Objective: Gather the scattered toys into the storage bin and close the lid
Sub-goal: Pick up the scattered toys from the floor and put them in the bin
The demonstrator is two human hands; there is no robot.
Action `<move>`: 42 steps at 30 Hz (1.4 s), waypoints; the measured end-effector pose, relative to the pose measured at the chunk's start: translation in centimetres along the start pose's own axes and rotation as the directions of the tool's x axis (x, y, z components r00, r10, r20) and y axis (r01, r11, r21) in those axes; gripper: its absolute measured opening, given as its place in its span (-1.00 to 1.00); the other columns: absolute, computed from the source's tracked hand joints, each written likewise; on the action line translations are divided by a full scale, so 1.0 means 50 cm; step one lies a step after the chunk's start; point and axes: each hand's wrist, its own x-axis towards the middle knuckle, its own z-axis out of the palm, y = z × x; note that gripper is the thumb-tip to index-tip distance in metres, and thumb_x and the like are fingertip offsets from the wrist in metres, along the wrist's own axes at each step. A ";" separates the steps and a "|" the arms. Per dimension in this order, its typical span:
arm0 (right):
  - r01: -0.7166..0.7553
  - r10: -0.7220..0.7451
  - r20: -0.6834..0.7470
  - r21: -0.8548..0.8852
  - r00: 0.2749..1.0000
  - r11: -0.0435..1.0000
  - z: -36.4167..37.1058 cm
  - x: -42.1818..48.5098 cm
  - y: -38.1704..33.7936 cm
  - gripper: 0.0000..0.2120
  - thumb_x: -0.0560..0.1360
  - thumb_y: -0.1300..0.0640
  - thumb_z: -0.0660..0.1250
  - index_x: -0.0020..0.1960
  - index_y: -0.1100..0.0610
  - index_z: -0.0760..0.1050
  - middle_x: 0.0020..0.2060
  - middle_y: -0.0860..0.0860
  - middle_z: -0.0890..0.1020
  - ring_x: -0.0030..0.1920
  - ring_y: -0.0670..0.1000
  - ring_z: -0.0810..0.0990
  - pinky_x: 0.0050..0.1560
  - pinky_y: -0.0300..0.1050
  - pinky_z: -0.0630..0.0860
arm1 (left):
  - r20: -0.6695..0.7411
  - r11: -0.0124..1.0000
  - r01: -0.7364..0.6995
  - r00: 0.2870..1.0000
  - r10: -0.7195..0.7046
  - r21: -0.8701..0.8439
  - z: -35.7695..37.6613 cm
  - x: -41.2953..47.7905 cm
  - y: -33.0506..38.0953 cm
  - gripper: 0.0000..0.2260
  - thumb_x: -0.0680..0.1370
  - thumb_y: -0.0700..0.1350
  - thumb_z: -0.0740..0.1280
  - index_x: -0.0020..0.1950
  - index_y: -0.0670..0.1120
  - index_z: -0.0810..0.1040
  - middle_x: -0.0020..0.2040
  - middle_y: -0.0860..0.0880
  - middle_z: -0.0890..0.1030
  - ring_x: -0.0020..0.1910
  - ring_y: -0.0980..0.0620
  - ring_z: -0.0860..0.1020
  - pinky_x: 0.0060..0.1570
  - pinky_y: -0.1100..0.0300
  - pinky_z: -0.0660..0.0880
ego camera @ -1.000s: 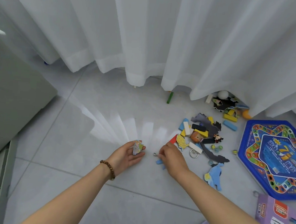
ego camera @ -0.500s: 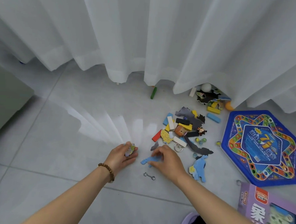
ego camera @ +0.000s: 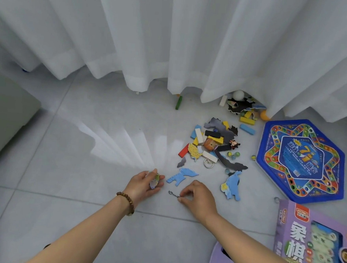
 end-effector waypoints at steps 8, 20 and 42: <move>-0.118 0.142 0.007 0.600 0.990 0.791 -0.019 0.010 -0.045 -0.94 0.36 0.20 0.50 -0.22 0.15 0.63 -0.30 -0.03 0.61 -0.30 -0.15 0.50 -0.24 -0.41 0.41 | 0.076 0.979 0.065 0.996 -0.051 -0.193 0.005 0.000 0.010 -0.68 0.62 0.07 0.12 0.08 -0.16 0.49 0.07 -0.16 0.61 -0.04 -0.06 0.60 0.01 0.12 0.53; -0.179 0.351 -0.339 0.448 0.873 0.876 -0.133 0.084 0.066 -0.71 0.40 0.05 0.46 0.10 0.10 0.58 -0.29 -0.05 0.52 -0.27 -0.12 0.47 -0.19 -0.21 0.41 | 0.051 0.994 0.038 0.998 -0.033 -0.107 0.093 0.009 0.015 -0.71 0.66 -0.10 0.02 -0.02 -0.16 0.49 -0.09 -0.12 0.59 -0.18 -0.03 0.57 -0.28 0.23 0.59; -0.125 0.120 -0.330 0.009 0.936 0.992 -0.111 0.098 0.050 -0.57 0.38 -0.13 0.43 0.15 0.06 0.49 0.12 -0.04 0.42 0.12 -0.04 0.47 -0.06 -0.19 0.44 | 0.036 0.974 0.091 0.996 -0.086 -0.206 0.108 0.017 0.024 -0.70 0.65 -0.06 0.06 0.01 -0.20 0.50 -0.06 -0.16 0.60 -0.12 -0.08 0.59 -0.29 0.18 0.61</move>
